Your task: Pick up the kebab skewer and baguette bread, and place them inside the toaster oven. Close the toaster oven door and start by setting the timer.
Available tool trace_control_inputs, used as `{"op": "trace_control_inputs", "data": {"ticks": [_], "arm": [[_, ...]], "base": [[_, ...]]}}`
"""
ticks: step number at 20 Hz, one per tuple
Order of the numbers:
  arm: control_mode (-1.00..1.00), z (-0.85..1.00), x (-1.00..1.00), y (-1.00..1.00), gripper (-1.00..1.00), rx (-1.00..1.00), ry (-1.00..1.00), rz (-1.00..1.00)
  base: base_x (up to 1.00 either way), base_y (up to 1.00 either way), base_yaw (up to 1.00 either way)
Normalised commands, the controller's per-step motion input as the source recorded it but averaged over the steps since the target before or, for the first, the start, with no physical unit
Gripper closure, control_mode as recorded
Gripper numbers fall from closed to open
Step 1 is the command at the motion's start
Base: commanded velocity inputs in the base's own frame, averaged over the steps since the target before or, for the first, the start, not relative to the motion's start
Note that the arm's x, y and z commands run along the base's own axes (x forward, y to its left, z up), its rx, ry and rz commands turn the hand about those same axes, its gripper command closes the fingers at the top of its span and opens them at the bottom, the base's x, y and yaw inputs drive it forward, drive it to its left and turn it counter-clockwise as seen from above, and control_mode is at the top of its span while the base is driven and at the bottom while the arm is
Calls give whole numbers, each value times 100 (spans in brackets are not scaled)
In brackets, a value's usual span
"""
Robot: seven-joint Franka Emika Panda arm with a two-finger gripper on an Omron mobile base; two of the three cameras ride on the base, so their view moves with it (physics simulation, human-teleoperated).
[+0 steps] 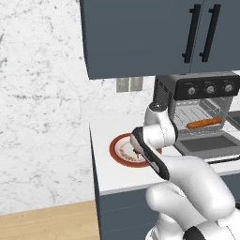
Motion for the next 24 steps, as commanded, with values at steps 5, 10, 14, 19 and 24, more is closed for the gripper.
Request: {"op": "trace_control_inputs", "data": {"ticks": [5,10,14,19,24], "arm": [[-100,-21,56,22,-100,0,14,0],[-100,-31,29,2,-100,0,15,0],[-100,-30,37,0,-100,0,13,0],[-100,-35,33,0,-100,0,5,0],[-100,-41,15,0,-100,0,0,0]], "base": [[0,0,0],[0,0,0],[0,0,0],[0,0,0],[0,0,0]]}}
